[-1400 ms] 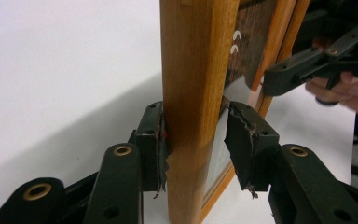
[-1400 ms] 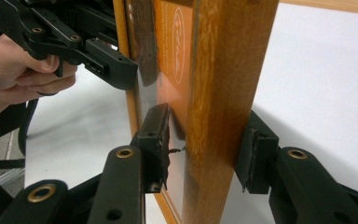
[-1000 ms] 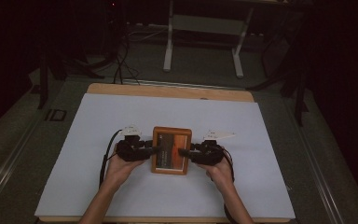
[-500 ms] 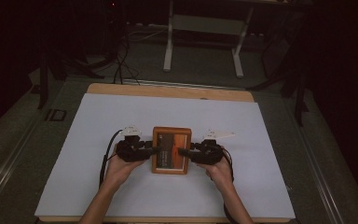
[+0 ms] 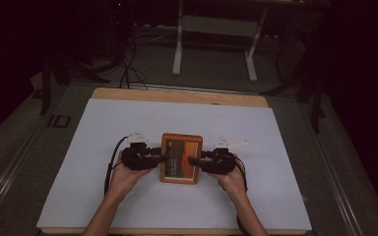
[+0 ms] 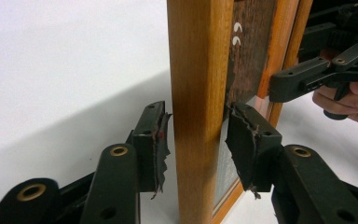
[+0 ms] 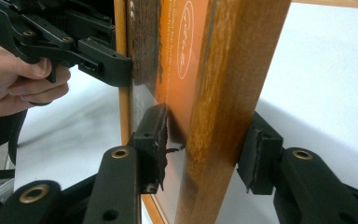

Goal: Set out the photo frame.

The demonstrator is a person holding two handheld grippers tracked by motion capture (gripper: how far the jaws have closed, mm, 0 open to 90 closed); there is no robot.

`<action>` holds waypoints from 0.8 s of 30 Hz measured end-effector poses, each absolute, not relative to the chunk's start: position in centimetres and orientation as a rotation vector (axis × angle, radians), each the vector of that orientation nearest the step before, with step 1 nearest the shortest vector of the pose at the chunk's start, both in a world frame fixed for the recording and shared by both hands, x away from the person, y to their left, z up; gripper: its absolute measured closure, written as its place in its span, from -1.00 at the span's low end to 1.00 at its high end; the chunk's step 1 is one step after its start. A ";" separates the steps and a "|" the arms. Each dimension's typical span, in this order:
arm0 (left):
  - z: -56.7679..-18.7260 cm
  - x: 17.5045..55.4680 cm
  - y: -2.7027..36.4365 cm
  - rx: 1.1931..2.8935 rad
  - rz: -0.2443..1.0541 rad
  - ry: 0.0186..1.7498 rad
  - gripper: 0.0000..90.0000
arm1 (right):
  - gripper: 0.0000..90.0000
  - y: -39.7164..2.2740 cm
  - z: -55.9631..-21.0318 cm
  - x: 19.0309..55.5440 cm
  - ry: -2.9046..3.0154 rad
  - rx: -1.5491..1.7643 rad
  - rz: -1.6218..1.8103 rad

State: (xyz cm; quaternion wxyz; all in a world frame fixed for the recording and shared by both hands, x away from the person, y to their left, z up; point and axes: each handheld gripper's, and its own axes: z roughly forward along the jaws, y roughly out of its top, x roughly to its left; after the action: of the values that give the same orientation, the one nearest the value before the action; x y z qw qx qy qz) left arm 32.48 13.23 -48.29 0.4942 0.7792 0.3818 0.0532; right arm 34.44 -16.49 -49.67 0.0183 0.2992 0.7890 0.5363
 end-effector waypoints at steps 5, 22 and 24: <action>-48.3 32.4 13.1 1.891 0.123 0.915 0.25 | 0.15 -16.5 -49.6 34.5 2.439 0.930 1.659; -47.1 31.9 14.2 1.853 0.124 0.933 0.02 | -0.06 -17.9 -48.1 33.9 2.406 0.920 1.659; -46.9 31.7 14.5 1.844 0.128 0.934 0.02 | -0.08 -18.2 -47.9 33.8 2.400 0.920 1.663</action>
State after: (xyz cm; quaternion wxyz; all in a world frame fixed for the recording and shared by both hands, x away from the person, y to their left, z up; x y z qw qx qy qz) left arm 31.72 14.47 -46.85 0.5100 0.7659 0.3879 0.0531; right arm 33.77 -18.21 -47.86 0.0400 0.3004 0.7832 0.5429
